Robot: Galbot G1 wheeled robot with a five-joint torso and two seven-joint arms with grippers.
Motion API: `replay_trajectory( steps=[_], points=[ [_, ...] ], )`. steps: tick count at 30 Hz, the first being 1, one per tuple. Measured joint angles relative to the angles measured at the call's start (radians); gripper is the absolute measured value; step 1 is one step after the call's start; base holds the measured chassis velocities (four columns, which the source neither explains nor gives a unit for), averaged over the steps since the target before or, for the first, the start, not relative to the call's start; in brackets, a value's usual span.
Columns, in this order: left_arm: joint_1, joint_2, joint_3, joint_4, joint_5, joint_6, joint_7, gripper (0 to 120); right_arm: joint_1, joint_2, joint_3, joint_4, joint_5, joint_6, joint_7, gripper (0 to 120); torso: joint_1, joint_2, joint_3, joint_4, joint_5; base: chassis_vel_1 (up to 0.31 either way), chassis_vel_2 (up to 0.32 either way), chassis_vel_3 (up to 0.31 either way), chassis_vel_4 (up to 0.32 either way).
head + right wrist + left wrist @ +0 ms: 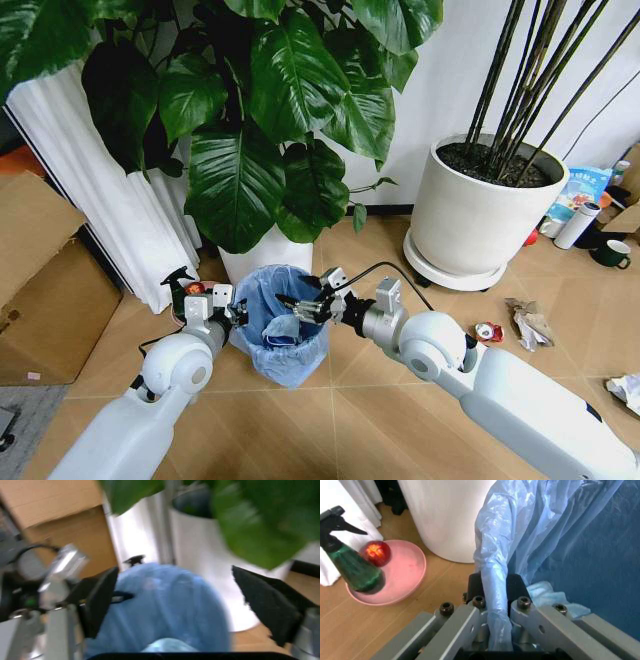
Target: Pick up the trash bin and place the garbage on the floor into it.
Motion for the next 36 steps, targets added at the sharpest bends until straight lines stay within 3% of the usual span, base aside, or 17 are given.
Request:
replay_trajectory(
  steps=[4,10,12,14,16,20,22,25,27,36],
  points=[
    [0.025,0.003,-0.020,-0.022,0.014,-0.004,0.004,0,-0.108,-0.020,0.147,0.031,-0.020,-0.024,0.024,100,0.000,0.000,0.000,-0.0003,0.0001,0.000,0.000,0.000,0.000],
    [0.036,0.006,-0.029,-0.031,0.021,-0.005,0.006,0,-0.155,-0.027,0.209,0.042,-0.055,-0.041,0.026,100,0.000,0.000,0.000,-0.0002,0.0001,0.000,0.000,0.000,0.000],
    [0.050,0.006,-0.042,-0.043,0.022,-0.007,0.006,0,-0.224,-0.028,0.331,0.049,-0.165,-0.045,0.036,100,0.000,0.000,0.000,0.0006,-0.0003,0.000,0.000,0.000,0.000],
    [0.053,0.005,-0.046,-0.047,0.023,-0.007,0.006,0,-0.281,-0.024,0.380,0.056,-0.195,-0.043,0.049,100,0.000,0.000,0.000,0.0006,-0.0014,0.000,0.000,0.000,0.000],
    [0.058,0.005,-0.052,-0.053,0.023,-0.007,0.006,0,-0.404,-0.004,0.454,0.061,-0.241,-0.043,0.066,100,0.000,0.000,0.000,-0.0009,0.0015,0.000,0.000,0.000,0.000],
    [0.062,0.005,-0.055,-0.057,0.022,-0.008,0.006,0,-0.498,0.027,0.511,0.065,-0.279,-0.041,0.074,100,0.000,0.000,0.000,-0.0006,-0.0010,0.000,0.000,0.000,0.000],
    [0.063,0.005,-0.056,-0.059,0.022,-0.009,0.005,0,-0.533,0.046,0.532,0.067,-0.293,-0.036,0.076,100,0.000,0.000,0.000,-0.0005,0.0009,0.000,0.000,0.000,0.000],
    [0.068,0.006,-0.056,-0.065,0.027,-0.009,0.005,0,-0.575,0.073,0.574,0.073,-0.315,-0.025,0.076,100,0.000,0.000,0.000,-0.0001,-0.0010,0.000,0.000,0.000,0.000],
    [0.074,0.006,-0.056,-0.071,0.042,-0.013,0.009,0,-0.599,0.092,0.607,0.081,-0.336,-0.018,0.073,100,0.000,0.000,0.000,0.0000,0.0005,0.000,0.000,0.000,0.000],
    [0.094,0.007,-0.061,-0.082,0.070,-0.019,0.021,0,-0.733,0.142,0.763,0.141,-0.405,-0.002,0.034,100,0.000,0.000,0.000,-0.0002,-0.0001,0.000,0.000,0.000,0.000]
  ],
)
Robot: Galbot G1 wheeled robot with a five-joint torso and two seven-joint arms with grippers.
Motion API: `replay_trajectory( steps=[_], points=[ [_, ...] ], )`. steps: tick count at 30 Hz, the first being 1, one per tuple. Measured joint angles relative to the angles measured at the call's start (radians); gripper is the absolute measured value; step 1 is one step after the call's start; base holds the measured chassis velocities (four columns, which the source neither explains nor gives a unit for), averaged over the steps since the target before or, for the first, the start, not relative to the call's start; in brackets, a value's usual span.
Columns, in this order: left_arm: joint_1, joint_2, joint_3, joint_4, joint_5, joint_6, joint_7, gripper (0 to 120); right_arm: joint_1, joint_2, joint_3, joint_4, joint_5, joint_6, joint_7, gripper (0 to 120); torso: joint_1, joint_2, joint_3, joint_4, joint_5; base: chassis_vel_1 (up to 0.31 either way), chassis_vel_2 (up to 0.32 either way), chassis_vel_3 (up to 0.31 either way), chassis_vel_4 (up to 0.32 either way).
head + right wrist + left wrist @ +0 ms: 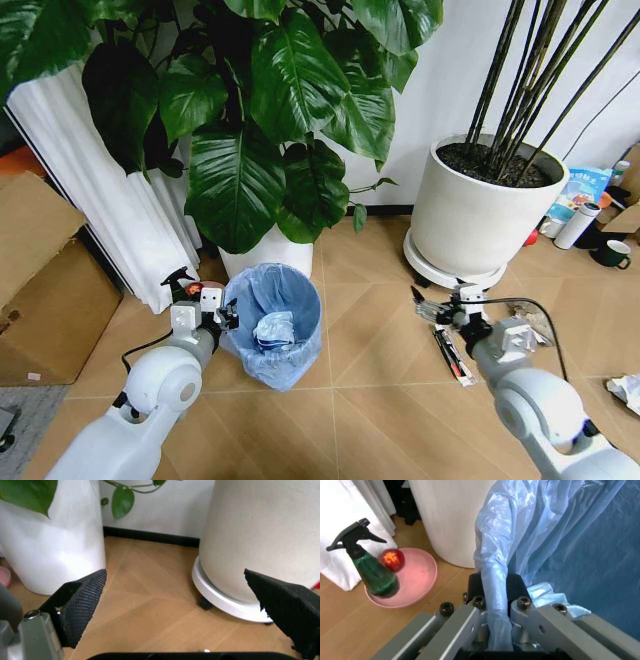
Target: Pick up the trash bin and place the garbage on the floor into it.
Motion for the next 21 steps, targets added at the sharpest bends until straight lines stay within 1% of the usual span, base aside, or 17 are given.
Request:
replay_trajectory(
  steps=[11,21],
  points=[
    [-0.001,-0.006,0.004,0.000,0.002,-0.001,0.002,0,-0.051,0.018,0.029,0.010,-0.011,0.006,-0.002,100,0.000,0.000,0.000,0.0001,0.0000,-0.005,-0.005,0.004,0.006],
    [0.004,-0.006,0.004,-0.010,0.002,-0.003,0.002,0,-0.058,0.016,0.032,0.002,-0.012,0.014,-0.004,100,0.000,0.000,0.000,-0.0001,0.0001,-0.091,-0.105,0.104,0.094]
  ],
)
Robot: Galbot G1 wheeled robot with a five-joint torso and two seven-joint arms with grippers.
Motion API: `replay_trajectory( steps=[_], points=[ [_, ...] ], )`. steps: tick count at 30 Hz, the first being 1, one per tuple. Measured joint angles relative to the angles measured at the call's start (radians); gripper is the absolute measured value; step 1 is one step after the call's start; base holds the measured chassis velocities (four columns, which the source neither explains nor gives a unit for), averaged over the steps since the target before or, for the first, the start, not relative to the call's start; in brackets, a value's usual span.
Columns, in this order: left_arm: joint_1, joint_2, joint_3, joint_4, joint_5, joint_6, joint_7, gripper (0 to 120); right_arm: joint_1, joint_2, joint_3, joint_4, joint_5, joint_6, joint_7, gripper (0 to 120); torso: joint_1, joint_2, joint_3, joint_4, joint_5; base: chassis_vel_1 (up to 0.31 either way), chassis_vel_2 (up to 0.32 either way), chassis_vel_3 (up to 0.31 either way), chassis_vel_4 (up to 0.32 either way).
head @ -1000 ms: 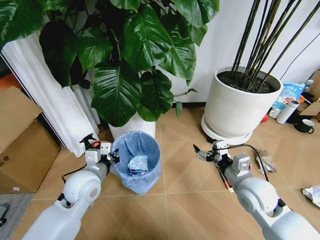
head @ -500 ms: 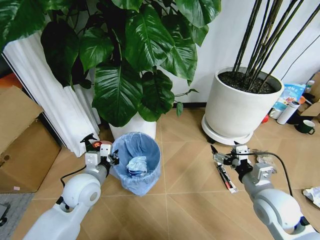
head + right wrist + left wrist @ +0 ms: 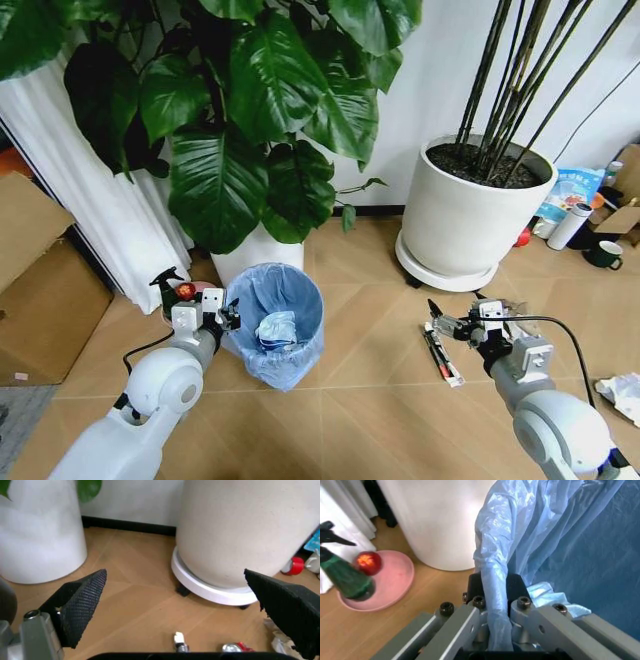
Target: Pick up the trash bin and place the garbage on the floor into it.
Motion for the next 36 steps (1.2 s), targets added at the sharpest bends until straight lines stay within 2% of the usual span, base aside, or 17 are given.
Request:
replay_trajectory(
  steps=[11,24,26,29,30,34,36],
  points=[
    [0.010,0.000,0.000,-0.009,0.002,-0.001,-0.002,0,0.004,-0.011,0.002,-0.012,0.006,0.003,-0.005,100,0.000,0.000,0.000,0.0001,-0.0001,-0.121,-0.122,0.114,0.119],
    [0.012,0.002,0.002,-0.017,0.002,-0.006,-0.003,0,0.009,-0.021,-0.001,-0.028,0.007,0.014,-0.010,100,0.000,0.000,0.000,0.0002,-0.0006,-0.195,-0.207,0.198,0.197],
    [0.015,0.003,0.002,-0.019,0.002,-0.007,-0.003,0,0.013,-0.022,-0.001,-0.034,0.009,0.015,-0.012,100,0.000,0.000,0.000,0.0001,0.0004,-0.171,-0.169,0.183,0.168],
    [0.017,0.003,0.002,-0.019,0.002,-0.008,-0.003,0,0.017,-0.023,-0.003,-0.042,0.009,0.021,-0.013,100,0.000,0.000,0.000,0.0001,-0.0005,-0.163,-0.170,0.176,0.178],
    [0.018,0.003,0.002,-0.019,0.002,-0.009,-0.003,0,0.018,-0.024,-0.004,-0.044,0.009,0.023,-0.015,100,0.000,0.000,0.000,0.0001,0.0005,-0.158,-0.159,0.158,0.193],
    [0.017,0.004,0.002,-0.020,0.002,-0.009,-0.003,0,0.023,-0.031,-0.010,-0.051,0.010,0.024,-0.019,100,0.000,0.000,0.000,0.0002,-0.0007,-0.177,-0.174,0.193,0.177],
    [0.015,0.003,0.001,-0.018,0.002,-0.010,-0.003,0,0.028,-0.036,-0.021,-0.058,0.011,0.028,-0.021,100,0.000,0.000,0.000,0.0001,0.0006,-0.182,-0.201,0.189,0.182]
  ],
)
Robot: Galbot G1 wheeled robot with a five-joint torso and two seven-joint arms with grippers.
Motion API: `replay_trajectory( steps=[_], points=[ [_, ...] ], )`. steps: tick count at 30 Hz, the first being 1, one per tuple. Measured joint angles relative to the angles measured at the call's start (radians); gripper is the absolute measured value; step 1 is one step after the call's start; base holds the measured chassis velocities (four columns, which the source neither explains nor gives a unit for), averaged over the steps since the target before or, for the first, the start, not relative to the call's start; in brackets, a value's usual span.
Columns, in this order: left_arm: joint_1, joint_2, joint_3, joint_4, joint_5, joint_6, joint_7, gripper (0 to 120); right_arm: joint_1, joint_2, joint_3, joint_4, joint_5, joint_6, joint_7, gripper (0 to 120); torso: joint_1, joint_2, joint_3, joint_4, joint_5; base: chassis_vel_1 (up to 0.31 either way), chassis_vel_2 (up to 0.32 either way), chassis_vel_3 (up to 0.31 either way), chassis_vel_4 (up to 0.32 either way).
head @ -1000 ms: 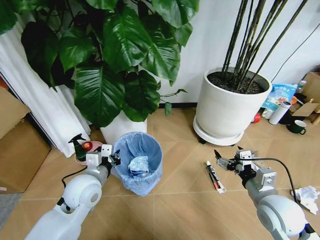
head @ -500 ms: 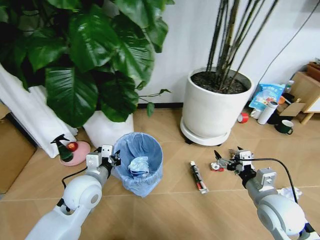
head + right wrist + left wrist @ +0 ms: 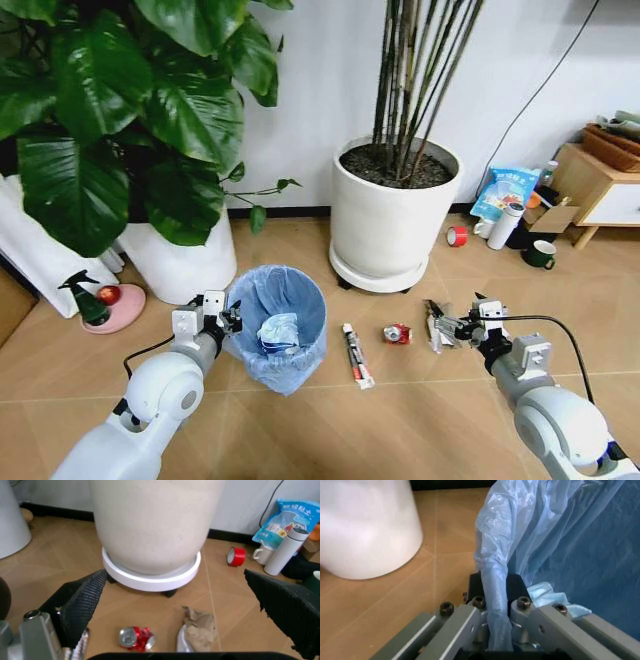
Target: Pick up the trash bin and place the garbage on the floor into it.
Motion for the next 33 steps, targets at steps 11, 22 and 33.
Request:
replay_trajectory(
  steps=[11,22,33],
  points=[
    [0.001,-0.004,-0.021,0.007,-0.004,-0.006,-0.012,0,0.104,-0.049,-0.113,-0.152,0.063,0.063,-0.074,100,0.000,0.000,0.000,-0.0001,-0.0005,-0.113,-0.115,0.099,0.101],
    [0.024,0.012,-0.067,-0.010,-0.028,-0.006,-0.017,0,0.311,-0.066,-0.436,-0.380,0.106,0.076,-0.171,100,0.000,0.000,0.000,0.0002,-0.0012,0.017,0.008,-0.013,-0.011],
    [0.020,0.019,-0.070,-0.016,-0.030,-0.005,-0.015,0,0.449,0.044,-0.677,-0.605,0.115,0.078,-0.112,100,0.000,0.000,0.000,0.0000,-0.0011,0.000,0.000,0.000,0.000]
  ],
)
